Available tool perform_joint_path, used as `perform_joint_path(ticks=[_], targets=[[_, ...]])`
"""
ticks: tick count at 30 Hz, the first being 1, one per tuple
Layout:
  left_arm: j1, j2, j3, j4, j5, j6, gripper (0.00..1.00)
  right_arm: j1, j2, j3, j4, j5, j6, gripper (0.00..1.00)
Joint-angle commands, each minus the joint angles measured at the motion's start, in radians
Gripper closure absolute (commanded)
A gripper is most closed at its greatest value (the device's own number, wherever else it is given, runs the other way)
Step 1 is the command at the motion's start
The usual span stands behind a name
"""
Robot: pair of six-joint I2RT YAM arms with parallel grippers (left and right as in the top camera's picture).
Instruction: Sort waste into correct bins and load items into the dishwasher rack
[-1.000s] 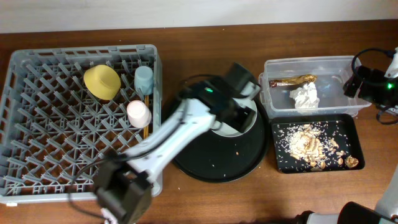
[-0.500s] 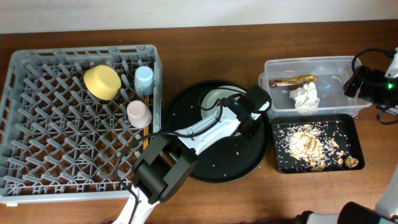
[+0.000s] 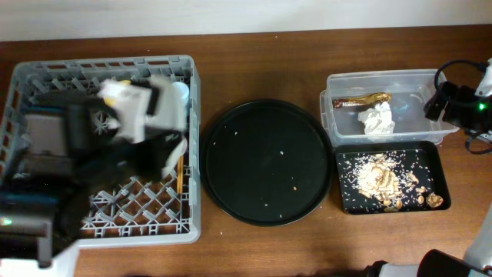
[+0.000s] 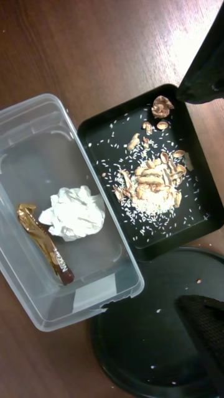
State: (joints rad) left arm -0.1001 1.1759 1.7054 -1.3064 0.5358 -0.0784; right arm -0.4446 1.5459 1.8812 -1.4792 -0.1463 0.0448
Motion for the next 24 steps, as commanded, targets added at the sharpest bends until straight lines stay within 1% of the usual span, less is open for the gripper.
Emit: perform_joint_path(ticks=[1,2,4,5,7,9,11,13,15,19,22,23,24], targets=[[0.284,0.073,-0.007,-0.159,0.515,0.260,1.00,-0.002,-0.005,0.006,0.002,0.005,-0.003,0.01],[0.371,0.140,-0.007,-0.261,0.583,0.384,1.00,-0.002,-0.005,0.006,0.002,0.005,-0.003,0.01],[0.442,0.255,-0.007,-0.381,0.589,0.538,1.00,-0.002,-0.005,0.006,0.002,0.005,-0.003,0.01],[0.455,0.283,-0.013,-0.381,0.591,0.555,1.00,-0.002,-0.005,0.006,0.002,0.005,-0.003,0.01],[0.537,0.402,-0.023,-0.378,0.597,0.623,1.00,-0.002,-0.005,0.006,0.002,0.005,-0.003,0.01],[0.604,0.462,-0.023,-0.377,0.575,0.668,1.00,-0.002,-0.005,0.006,0.002,0.005,-0.003,0.01],[0.625,0.517,-0.024,-0.381,0.576,0.751,1.00,-0.002,-0.005,0.006,0.002,0.005,-0.003,0.01],[0.603,0.542,-0.041,-0.361,0.589,0.765,1.00,-0.002,-0.005,0.006,0.002,0.005,-0.003,0.01],[0.597,0.548,-0.095,-0.298,0.617,0.764,1.00,-0.002,-0.005,0.006,0.002,0.005,-0.003,0.01],[0.599,0.553,-0.251,-0.154,0.628,0.754,1.00,-0.002,-0.005,0.006,0.002,0.005,-0.003,0.01],[0.599,0.560,-0.315,-0.070,0.627,0.745,0.99,-0.002,-0.005,0.006,0.002,0.005,-0.003,0.01],[0.599,0.560,-0.315,-0.070,0.622,0.745,0.60,-0.002,-0.005,0.006,0.002,0.005,-0.003,0.01],[0.599,0.560,-0.315,-0.071,0.595,0.735,0.00,-0.002,-0.005,0.006,0.002,0.005,-0.003,0.01]])
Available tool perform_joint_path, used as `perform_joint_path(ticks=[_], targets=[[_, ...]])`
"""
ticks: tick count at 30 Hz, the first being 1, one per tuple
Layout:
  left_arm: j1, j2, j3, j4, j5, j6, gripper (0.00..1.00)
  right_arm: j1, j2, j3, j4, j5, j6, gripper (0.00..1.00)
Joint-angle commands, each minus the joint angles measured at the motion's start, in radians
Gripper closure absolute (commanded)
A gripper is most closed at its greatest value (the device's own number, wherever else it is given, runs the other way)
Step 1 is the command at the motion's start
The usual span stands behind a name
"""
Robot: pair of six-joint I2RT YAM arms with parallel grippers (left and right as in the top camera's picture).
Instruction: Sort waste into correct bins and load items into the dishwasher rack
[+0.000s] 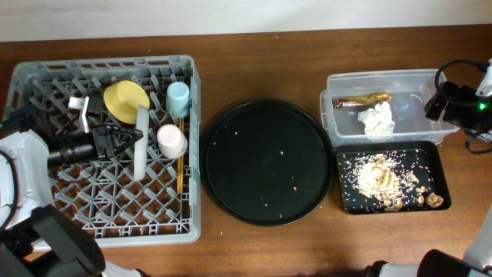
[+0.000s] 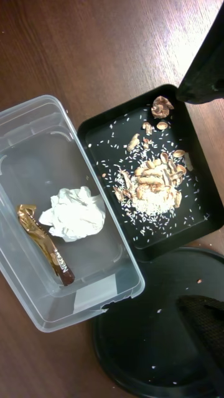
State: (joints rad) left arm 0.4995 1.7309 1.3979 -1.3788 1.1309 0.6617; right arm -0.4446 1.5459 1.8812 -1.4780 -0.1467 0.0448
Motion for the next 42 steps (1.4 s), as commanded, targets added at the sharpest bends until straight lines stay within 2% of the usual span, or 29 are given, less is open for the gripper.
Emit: perform_joint_path(ticks=[1,4,7,8,9,10,18,21,23,25,27,29,30,34,36,38,41,42], targets=[[-0.001,0.005,-0.008,0.003,-0.019,-0.048,0.00,-0.002,-0.005,0.006,0.000,0.005,-0.003,0.01],[0.001,0.001,0.071,0.002,-0.021,-0.156,0.00,-0.002,-0.005,0.006,0.000,0.005,-0.003,0.01],[0.000,-0.063,0.285,0.009,-0.095,-0.341,0.00,-0.002,-0.005,0.006,0.000,0.005,-0.003,0.01],[0.000,-0.104,0.333,0.056,-0.231,-0.477,0.00,-0.002,-0.005,0.006,0.000,0.005,-0.003,0.01],[-0.004,-0.154,0.346,0.124,-0.459,-0.667,0.00,-0.002,-0.005,0.006,0.000,0.005,-0.003,0.01],[-0.010,-0.196,0.346,0.164,-0.608,-0.748,0.00,-0.002,-0.005,0.006,0.000,0.005,-0.003,0.01],[-0.016,-0.227,0.346,0.169,-0.635,-0.752,0.00,0.025,-0.003,0.005,0.002,0.005,-0.003,0.01],[-0.016,-0.227,0.346,0.169,-0.636,-0.752,0.00,0.174,-0.219,0.005,0.001,0.005,-0.003,0.01],[-0.016,-0.227,0.346,0.169,-0.635,-0.752,0.00,0.414,-0.430,0.005,0.001,0.005,-0.003,0.01],[-0.016,-0.227,0.346,0.169,-0.635,-0.752,0.00,0.499,-0.558,0.005,0.001,0.042,-0.039,0.01],[-0.016,-0.227,0.346,0.169,-0.635,-0.752,0.00,0.508,-0.722,-0.018,0.016,0.105,-0.043,0.02],[-0.016,-0.227,0.346,0.169,-0.635,-0.752,0.00,0.508,-0.868,-0.144,0.175,0.099,-0.150,0.01],[-0.016,-0.227,0.346,0.169,-0.635,-0.752,0.00,0.508,-0.964,-0.282,0.330,0.095,-0.190,0.01],[-0.016,-0.227,0.346,0.169,-0.635,-0.752,0.00,0.508,-1.342,-1.006,1.073,0.051,-0.213,0.01],[-0.016,-0.227,0.346,0.169,-0.635,-0.752,0.00,0.505,-1.462,-1.332,1.366,0.019,-0.212,0.01],[-0.016,-0.227,0.346,0.169,-0.635,-0.752,0.00,0.494,-1.543,-1.587,1.534,0.010,-0.159,0.01],[-0.016,-0.227,0.346,0.169,-0.635,-0.752,0.00,0.494,-1.543,-1.810,1.678,0.000,-0.159,0.01],[-0.016,-0.227,0.346,0.169,-0.635,-0.752,0.00,0.496,-1.543,-1.864,1.677,0.000,-0.159,0.01]])
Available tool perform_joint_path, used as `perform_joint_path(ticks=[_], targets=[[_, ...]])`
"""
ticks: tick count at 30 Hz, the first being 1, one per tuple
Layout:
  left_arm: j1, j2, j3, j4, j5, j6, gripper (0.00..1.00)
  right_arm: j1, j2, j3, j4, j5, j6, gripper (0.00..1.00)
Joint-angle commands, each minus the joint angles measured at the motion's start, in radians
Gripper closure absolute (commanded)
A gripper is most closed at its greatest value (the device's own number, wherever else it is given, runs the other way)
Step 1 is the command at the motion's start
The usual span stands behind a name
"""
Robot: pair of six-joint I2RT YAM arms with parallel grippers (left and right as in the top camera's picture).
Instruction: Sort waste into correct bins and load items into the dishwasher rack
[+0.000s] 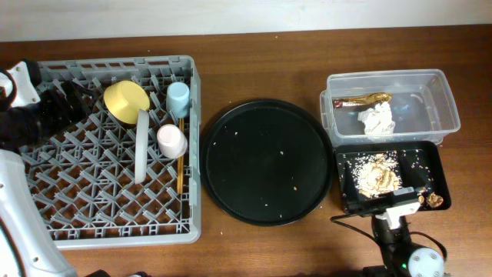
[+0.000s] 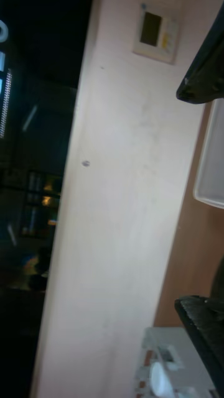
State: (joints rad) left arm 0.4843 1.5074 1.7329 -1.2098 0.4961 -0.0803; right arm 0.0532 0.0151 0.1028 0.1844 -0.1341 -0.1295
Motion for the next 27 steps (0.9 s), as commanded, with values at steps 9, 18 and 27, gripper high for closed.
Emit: perform_joint_path(ticks=[9,18,27], targets=[[-0.001,-0.003,0.011,0.000,0.000,-0.010,0.00,-0.002,-0.003,-0.097,-0.248,-0.028,0.014,0.01],[-0.009,-0.005,0.011,0.000,-0.010,-0.010,0.00,-0.002,-0.003,-0.097,-0.248,-0.028,0.014,0.01],[-0.587,-0.557,-0.081,-0.002,-0.101,-0.009,0.00,-0.002,-0.003,-0.097,-0.248,-0.028,0.014,0.01]])
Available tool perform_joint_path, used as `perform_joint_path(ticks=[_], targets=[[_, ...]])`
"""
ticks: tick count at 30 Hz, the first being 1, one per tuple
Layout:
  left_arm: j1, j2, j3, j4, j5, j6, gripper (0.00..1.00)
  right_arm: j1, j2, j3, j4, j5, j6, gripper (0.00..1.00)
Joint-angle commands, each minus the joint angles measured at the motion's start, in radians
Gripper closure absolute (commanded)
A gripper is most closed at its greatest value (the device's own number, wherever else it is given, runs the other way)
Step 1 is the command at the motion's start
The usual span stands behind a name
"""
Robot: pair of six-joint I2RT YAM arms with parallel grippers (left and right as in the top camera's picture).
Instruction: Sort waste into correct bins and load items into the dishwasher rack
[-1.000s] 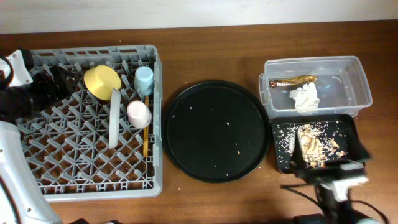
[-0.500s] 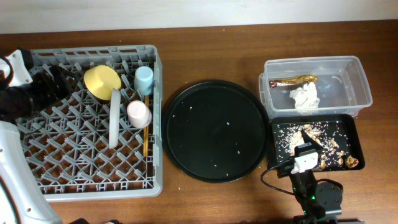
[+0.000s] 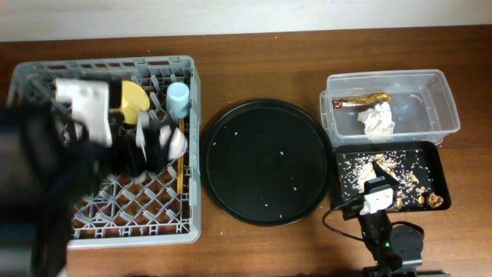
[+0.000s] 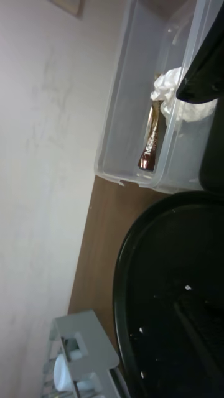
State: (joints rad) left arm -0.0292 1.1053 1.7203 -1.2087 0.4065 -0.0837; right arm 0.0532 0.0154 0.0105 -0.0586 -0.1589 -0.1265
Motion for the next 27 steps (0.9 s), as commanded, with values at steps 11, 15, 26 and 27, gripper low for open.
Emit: perform_joint_path(ticks=[11,15,26,27], targets=[[-0.093,-1.042,-1.206,0.920,-0.202,0.021,0.00,-0.002,-0.003,-0.005,-0.005,-0.003,0.011,0.01],[-0.093,-1.100,-1.528,1.518,-0.353,0.020,0.00,-0.002,-0.003,-0.005,-0.005,-0.003,0.011,0.01],[-0.056,-1.101,-1.711,1.125,-0.396,0.112,0.00,-0.002,-0.003,-0.005,-0.006,-0.003,0.011,0.01],[-0.039,-1.101,-1.711,1.126,-0.388,0.111,0.00,-0.002,-0.003,-0.005,-0.006,-0.003,0.011,0.01]])
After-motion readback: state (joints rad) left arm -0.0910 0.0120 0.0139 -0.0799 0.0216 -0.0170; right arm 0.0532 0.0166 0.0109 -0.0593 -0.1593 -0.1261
